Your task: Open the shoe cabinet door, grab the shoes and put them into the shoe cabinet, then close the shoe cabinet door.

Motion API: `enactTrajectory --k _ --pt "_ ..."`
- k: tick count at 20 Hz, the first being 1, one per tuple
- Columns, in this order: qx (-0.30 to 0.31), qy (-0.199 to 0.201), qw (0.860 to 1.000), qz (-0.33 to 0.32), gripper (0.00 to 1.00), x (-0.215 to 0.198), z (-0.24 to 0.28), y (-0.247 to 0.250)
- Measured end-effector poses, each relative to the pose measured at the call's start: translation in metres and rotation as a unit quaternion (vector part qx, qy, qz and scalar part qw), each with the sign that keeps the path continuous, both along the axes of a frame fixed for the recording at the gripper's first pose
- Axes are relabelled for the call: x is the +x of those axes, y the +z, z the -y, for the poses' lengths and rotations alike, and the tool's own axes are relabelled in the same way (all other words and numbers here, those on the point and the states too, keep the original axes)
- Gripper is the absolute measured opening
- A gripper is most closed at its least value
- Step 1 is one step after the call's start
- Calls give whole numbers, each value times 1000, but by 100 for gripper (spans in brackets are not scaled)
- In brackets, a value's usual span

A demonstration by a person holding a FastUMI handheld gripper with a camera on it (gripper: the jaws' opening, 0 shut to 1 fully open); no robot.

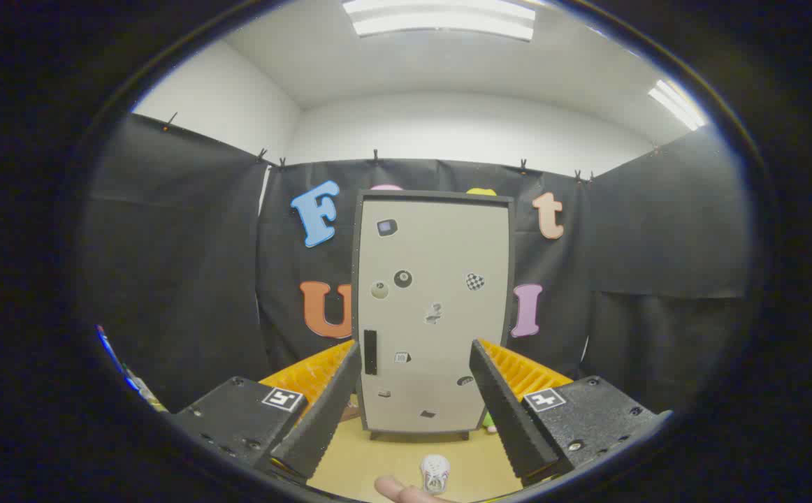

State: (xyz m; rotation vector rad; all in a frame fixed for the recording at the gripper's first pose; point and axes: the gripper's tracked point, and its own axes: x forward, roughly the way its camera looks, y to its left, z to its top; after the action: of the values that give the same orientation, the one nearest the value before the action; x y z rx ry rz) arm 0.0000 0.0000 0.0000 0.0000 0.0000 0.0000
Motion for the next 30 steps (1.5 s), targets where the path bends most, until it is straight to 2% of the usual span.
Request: enactTrajectory --k 13,17,21,23,26,30 --pt "0 18 1000 -13 99 41 -20 -8" --pt "-2 32 999 2 99 60 -35 -4" --pt "14 51 998 -18 100 93 -49 -19" --pt "15 48 999 -21 100 114 -49 -26" --pt "7 42 998 -35 99 155 -53 -52" --pt "-7 57 998 -39 100 215 -69 -84"
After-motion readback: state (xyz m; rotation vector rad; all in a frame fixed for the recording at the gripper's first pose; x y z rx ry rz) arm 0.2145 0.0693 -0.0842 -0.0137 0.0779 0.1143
